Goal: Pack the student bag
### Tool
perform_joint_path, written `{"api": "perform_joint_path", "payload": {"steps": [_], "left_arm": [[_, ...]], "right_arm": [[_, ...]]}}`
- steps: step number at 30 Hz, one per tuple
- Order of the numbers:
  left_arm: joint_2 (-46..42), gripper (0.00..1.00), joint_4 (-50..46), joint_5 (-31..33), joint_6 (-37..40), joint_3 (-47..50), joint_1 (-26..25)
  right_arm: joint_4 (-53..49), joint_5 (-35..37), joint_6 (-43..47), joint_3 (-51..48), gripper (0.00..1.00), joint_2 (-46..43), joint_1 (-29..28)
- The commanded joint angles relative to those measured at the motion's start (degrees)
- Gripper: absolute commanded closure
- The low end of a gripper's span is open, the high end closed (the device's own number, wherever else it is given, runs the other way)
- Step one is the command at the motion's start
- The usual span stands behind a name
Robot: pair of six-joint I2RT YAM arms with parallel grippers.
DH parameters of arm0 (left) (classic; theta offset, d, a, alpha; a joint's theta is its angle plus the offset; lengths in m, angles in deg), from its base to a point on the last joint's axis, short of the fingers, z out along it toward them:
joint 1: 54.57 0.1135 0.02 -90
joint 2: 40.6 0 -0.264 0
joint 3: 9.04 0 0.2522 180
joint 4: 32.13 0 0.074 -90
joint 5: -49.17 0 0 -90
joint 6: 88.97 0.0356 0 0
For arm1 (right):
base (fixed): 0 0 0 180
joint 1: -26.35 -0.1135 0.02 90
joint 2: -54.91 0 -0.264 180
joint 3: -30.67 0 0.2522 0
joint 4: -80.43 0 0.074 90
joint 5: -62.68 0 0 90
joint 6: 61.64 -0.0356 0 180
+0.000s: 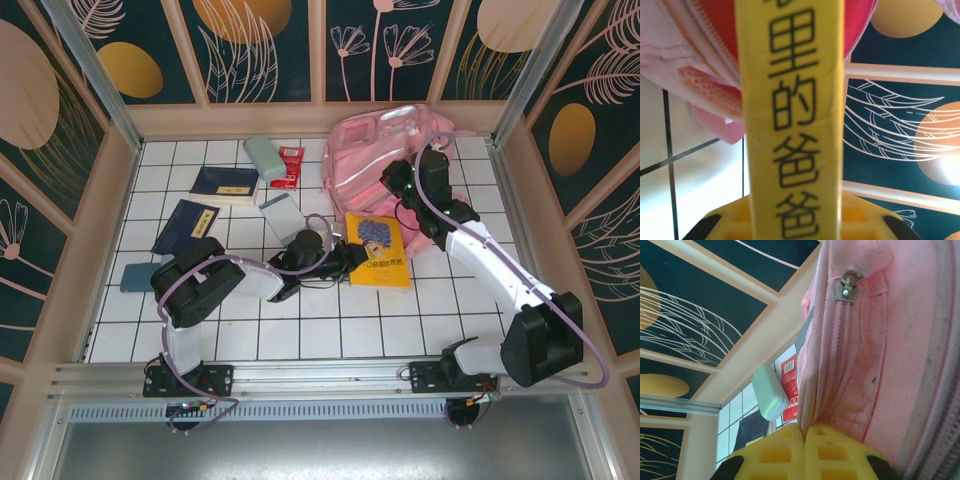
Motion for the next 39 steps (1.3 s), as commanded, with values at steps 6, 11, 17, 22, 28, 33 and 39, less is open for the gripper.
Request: {"api": "perform_joint_path", "payload": {"steps": [6,11,17,22,28,33,39], "left_arm": [[-7.3,1.0,6.1,4.8,7.7,-1.7,0.5],[-7.9,1.0,4.8,6.1,9.1,-1.6,0.6],[-7.7,1.0,1.9,7.9,12.2,-1.6,0.5],[-5.6,1.0,2.3,8.3,13.2,-2.1,0.7],[-3.8,1.0,2.3,8.3,13.6,-1.7,2.4],[-2.5,1.0,2.9,7.0,13.7,-1.7,4.1],[-2.3,1.0,2.4,6.1,14.7,-1.7,5.2]], "right_arm": [[4.9,-4.8,-1.8,-4.4,1.0,-5.6,-2.0],[6.2,-6.6,-2.8,-4.8,1.0,-5.1,-2.9],[0.4,-0.2,4.3,-5.4,0.86,-6.7,-2.6],[-2.7,-0.7,13.7,-8.1,0.63,-6.9,0.9],[-3.6,0.3,30.5,-12.4,0.41,-6.5,2.2],[-2.0,-4.1,37.6,-15.0,0.32,-5.3,2.9],[1.3,1.5,41.9,-15.6,0.29,-0.7,2.2]]}}
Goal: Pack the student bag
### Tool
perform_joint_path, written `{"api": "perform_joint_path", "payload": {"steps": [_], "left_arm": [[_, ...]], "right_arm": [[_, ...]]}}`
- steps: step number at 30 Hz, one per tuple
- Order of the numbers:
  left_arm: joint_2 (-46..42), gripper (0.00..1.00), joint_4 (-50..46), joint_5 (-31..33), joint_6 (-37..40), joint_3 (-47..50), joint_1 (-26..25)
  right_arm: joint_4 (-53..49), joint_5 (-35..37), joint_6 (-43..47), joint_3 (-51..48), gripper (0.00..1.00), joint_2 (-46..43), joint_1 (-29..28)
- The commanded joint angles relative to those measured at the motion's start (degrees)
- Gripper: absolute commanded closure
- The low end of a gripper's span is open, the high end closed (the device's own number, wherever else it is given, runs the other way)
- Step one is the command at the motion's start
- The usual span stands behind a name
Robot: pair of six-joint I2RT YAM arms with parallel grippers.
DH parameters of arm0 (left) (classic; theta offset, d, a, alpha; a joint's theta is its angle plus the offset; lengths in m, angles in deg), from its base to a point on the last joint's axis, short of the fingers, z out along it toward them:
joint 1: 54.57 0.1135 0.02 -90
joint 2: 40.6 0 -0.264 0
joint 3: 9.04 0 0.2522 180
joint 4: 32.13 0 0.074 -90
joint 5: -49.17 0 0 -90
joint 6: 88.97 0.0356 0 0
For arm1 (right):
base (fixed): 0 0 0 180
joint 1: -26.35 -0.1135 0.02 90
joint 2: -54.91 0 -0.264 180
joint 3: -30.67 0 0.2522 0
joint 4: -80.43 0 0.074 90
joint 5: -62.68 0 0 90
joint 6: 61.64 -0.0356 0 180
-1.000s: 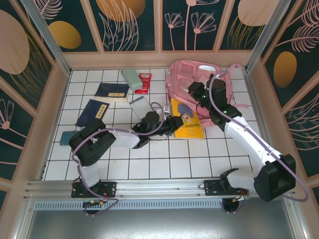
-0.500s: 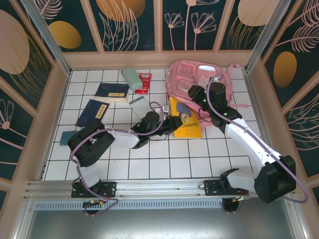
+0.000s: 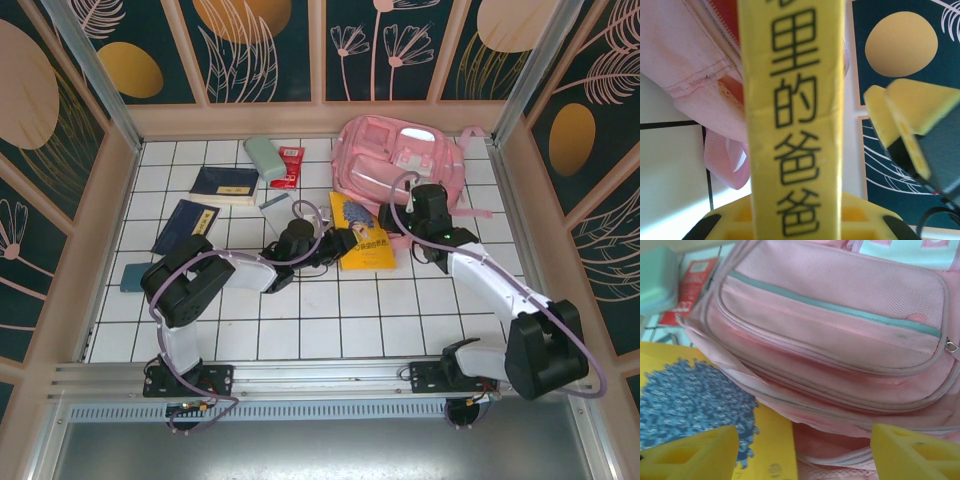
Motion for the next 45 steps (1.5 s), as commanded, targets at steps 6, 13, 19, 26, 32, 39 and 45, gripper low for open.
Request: {"api": "perform_joint_path", "payload": {"steps": [6,13,19,26,32,39,45], "left_arm": [[1.3,1.0,6.8,-1.4,2.6,-2.0,1.3],[1.5,1.0,7.5,-1.9,2.5,-1.5,1.8],[2.1,1.0,7.8,-2.2,2.5,-1.7,2.1],[1.9,1.0,7.5,-2.5,2.9,-1.4,2.7],[0.5,1.0,5.5,-2.2,4.1,0.3,3.9],[-3.7,1.0,1.8,-3.4,5.9,4.3,6.4],[-9.1,1.0,0.9,-2.1,5.8,8.4,7.0]], "right_arm": [[6.8,-1.4,10.9,0.0,0.3,8.0,-0.1],[8.7,3.4,14.9,1.1,0.31,12.9,-1.0],[7.3,7.9,16.9,3.7,0.45,18.2,-1.7],[7.0,7.5,16.3,5.3,1.0,16.9,-3.6],[-0.8,8.1,11.7,10.6,1.0,14.9,-10.0],[-5.6,7.2,4.8,17.9,1.0,13.4,-20.5],[-10.3,5.7,-1.9,24.3,1.0,14.0,-23.3]]}}
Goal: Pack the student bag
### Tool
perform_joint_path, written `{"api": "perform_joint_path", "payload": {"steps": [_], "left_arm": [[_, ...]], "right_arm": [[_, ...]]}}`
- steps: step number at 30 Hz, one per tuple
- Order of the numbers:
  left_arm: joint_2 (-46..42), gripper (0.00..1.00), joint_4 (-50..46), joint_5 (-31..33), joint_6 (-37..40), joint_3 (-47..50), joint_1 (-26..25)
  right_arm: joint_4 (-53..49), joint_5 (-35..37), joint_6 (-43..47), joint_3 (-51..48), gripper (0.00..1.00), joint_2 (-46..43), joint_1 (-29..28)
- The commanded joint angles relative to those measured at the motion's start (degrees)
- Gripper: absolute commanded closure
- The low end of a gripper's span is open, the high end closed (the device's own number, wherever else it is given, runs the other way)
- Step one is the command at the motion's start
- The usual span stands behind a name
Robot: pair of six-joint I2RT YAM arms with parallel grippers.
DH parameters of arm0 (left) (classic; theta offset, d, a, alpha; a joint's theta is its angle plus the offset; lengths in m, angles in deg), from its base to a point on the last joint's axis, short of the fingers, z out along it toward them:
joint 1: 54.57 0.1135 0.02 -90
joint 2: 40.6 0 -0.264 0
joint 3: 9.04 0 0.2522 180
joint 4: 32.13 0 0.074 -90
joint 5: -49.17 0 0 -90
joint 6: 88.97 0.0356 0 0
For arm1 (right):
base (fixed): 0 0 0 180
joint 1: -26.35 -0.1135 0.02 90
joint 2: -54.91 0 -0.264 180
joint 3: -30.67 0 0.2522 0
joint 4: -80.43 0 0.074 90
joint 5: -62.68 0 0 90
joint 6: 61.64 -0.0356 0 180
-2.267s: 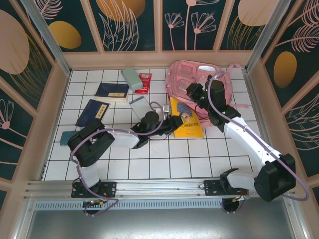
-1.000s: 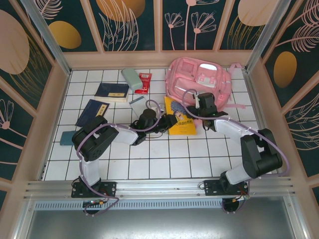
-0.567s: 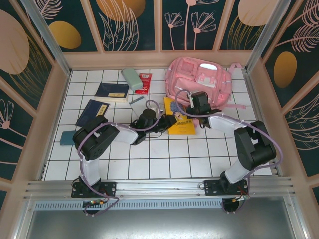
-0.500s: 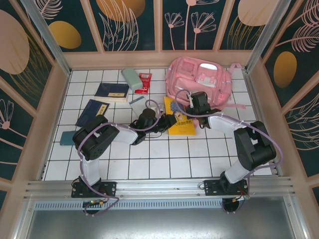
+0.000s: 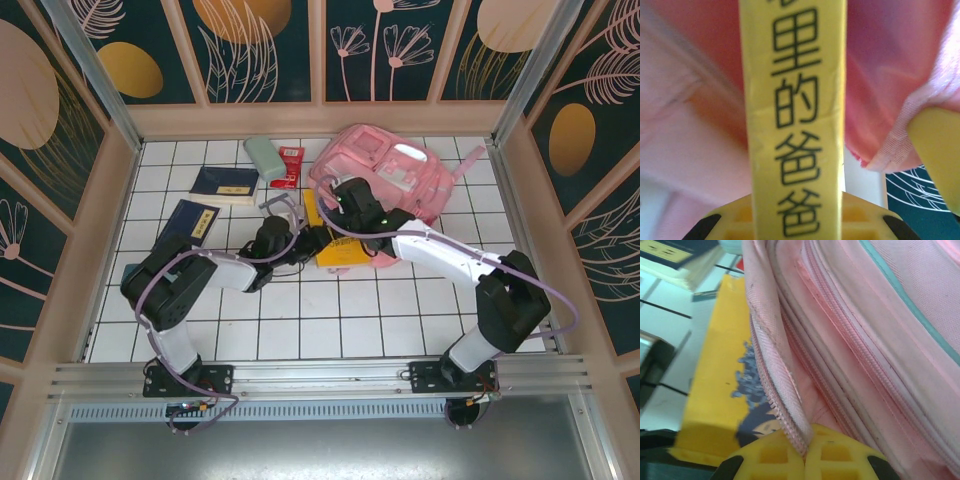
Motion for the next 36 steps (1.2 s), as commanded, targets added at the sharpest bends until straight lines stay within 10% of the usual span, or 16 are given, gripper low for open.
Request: {"api": "perform_joint_path", "payload": {"steps": [1,8,36], "left_arm": [[-5.5,1.0,2.7,0.6,1.3,1.1,-0.2],[-9.8,1.0,0.1,6.3,-0.1,1.0,-0.2],[18.3,1.0,11.7,25.5,-12.1,-24.0,-6.4]], "right_arm": [[-1.8,-2.9,-6.6,5.3,1.0,-2.6,-1.2],[-3.5,-6.9,-12.4,9.9,1.0,-4.0,-1.5],[-1.0,-7.4,-21.6,8.2,1.0,-12.8,3.2]]}}
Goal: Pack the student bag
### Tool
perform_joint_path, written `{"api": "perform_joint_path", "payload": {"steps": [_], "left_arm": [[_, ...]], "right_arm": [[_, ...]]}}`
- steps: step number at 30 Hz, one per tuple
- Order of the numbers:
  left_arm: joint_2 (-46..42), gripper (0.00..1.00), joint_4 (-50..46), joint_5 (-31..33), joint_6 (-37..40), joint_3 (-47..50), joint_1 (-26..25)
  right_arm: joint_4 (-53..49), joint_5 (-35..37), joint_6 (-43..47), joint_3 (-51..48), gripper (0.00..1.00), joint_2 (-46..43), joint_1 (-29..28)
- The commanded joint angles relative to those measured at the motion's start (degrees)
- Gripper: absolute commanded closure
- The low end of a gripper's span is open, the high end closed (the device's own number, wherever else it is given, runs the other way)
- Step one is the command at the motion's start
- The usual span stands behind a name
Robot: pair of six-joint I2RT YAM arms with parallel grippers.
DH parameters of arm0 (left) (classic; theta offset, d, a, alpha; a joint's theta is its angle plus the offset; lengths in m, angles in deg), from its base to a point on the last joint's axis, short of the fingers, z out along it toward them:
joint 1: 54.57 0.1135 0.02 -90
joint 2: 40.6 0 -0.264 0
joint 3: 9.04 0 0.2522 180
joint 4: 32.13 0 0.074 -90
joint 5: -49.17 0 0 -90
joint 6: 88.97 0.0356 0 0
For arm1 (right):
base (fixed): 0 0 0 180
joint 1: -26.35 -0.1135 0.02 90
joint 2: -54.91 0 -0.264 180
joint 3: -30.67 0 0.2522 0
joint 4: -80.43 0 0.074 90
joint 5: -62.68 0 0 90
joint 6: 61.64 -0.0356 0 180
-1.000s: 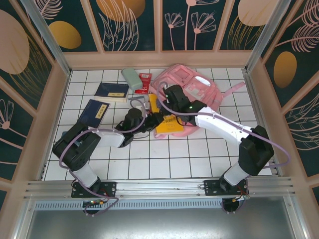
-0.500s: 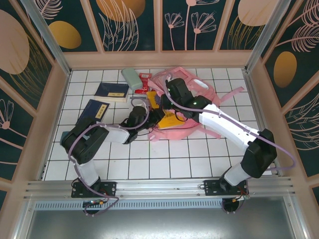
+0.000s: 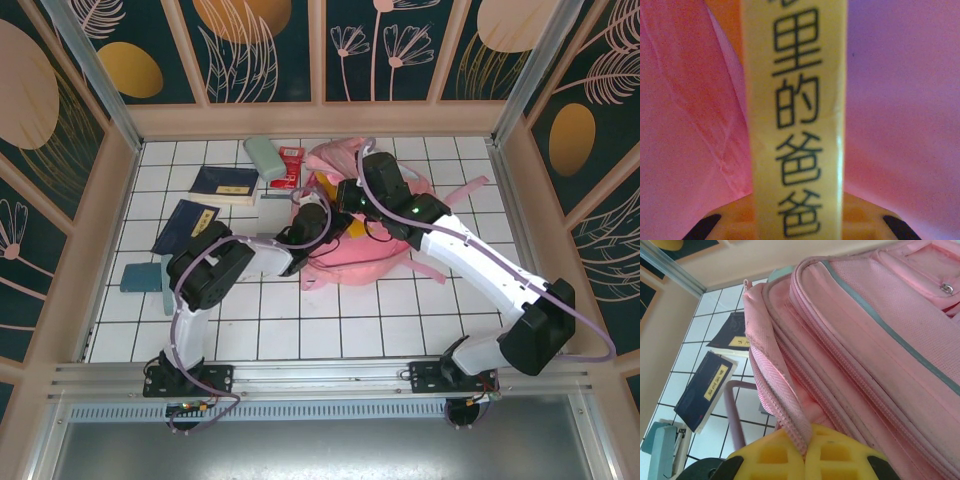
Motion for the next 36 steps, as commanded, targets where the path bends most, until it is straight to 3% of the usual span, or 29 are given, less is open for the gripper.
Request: {"api": "perform_joint_path", "payload": {"steps": [1,15,17,18,23,28,33,36], "left_arm": [[0.4,1.0,6.3,6.3,-2.5,-3.2,-0.9],[10.9,1.0,-5.3,13.2,-4.6,-19.6,-1.4],[11.9,0.73,-6.6,13.1,-3.7,-21.5,-1.4],[11.8,0.65,-6.6,12.9,-3.2,-21.5,-1.4],[6.3,0.36,-6.9,13.5,-1.1,-15.0,-1.6],[-1.5,0.28,-7.0,13.1,0.4,-6.7,-2.0],[-9.5,0.24,-13.1,12.9,3.0,0.3,-2.3],[-14.1,0.14,-19.9,14.8,6.9,2.7,-2.1]], "right_arm": [[6.8,-1.2,-1.9,-0.4,1.0,-3.8,0.7],[8.8,-1.9,-3.2,-3.0,1.0,-5.0,1.6],[9.0,-2.0,-3.2,-3.3,1.0,-5.2,1.9],[8.9,-2.1,-3.1,-3.3,1.0,-5.2,2.1],[9.0,-1.7,-2.7,-4.5,1.0,-6.1,4.8],[10.2,-3.5,-2.4,-6.5,1.0,-6.9,8.8],[10.5,-4.0,-1.1,-6.7,1.0,-6.6,8.9],[10.7,-3.8,-0.5,-7.0,1.0,-6.3,8.9]]}}
